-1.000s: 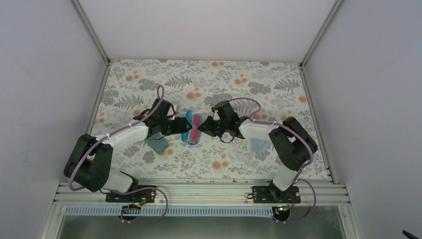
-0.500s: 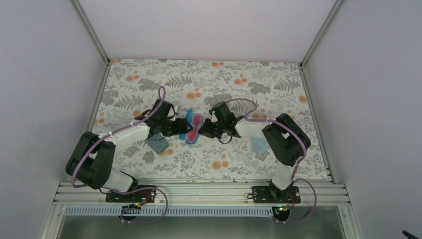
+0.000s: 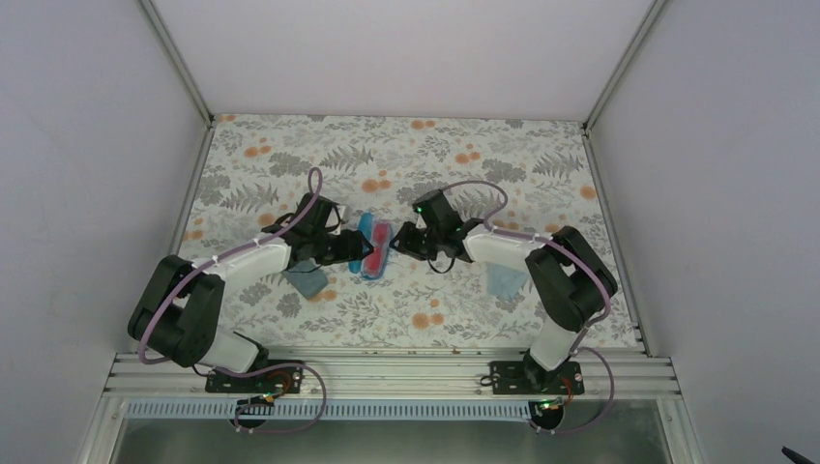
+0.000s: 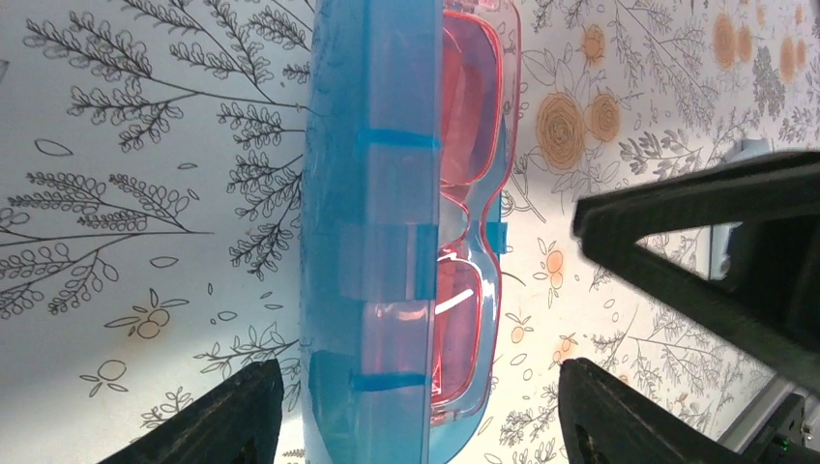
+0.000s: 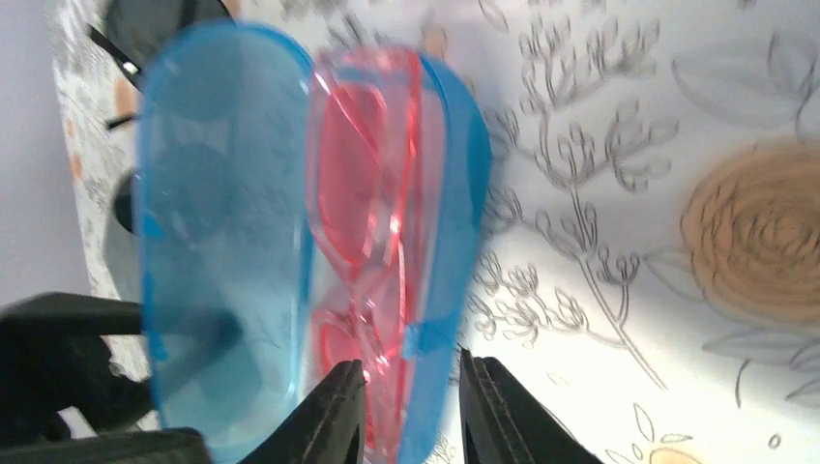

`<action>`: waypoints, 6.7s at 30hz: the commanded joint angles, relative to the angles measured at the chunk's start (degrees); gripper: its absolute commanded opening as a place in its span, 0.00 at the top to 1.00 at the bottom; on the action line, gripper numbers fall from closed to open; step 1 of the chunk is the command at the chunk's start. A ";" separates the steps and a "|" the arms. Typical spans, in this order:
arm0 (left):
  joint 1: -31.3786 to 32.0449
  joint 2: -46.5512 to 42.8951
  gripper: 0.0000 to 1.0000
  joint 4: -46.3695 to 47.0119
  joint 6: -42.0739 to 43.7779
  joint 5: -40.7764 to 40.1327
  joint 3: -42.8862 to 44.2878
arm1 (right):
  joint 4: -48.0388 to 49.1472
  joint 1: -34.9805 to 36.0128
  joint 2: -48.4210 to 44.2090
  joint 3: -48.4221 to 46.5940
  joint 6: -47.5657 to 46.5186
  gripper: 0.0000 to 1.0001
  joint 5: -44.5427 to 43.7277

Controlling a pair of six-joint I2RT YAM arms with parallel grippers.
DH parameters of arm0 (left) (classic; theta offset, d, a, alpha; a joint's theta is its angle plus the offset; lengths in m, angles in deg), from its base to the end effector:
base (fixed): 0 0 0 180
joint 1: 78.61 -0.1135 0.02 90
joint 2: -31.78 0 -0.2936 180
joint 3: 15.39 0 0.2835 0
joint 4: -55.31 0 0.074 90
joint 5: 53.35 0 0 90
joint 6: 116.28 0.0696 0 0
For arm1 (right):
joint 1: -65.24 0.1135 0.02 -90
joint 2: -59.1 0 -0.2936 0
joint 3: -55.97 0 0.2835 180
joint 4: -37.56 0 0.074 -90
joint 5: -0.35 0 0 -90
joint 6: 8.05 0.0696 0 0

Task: Organize the sunglasses
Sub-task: Place the sunglasses in the sunglasses case, then close the sunglasses case at the center of the board.

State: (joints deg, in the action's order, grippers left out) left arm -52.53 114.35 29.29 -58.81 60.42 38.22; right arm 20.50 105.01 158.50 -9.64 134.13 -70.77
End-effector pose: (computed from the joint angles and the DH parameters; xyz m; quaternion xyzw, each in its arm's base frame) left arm 0.2653 -0.1611 0.1546 0.0094 0.9352 -0.3154 0.1606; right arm 0.2868 0.2680 0.1370 0.0458 0.9299 0.3450 0.1186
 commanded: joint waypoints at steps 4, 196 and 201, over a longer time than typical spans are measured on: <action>-0.86 0.78 0.29 -0.07 1.45 -1.61 3.20 | -3.68 -4.63 2.21 -8.02 -8.93 0.72 -5.37; 5.35 13.61 0.62 -2.89 3.40 -9.32 3.29 | -0.55 -2.17 8.66 -5.24 -1.07 0.77 8.37; 5.88 15.37 0.62 -3.90 3.44 -11.13 3.67 | -1.37 -2.11 8.90 -5.74 -0.38 0.80 7.87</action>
State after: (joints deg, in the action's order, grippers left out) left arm -47.78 124.67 32.06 -56.67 53.86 43.79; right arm 21.39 102.96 165.40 -14.29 132.84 -61.88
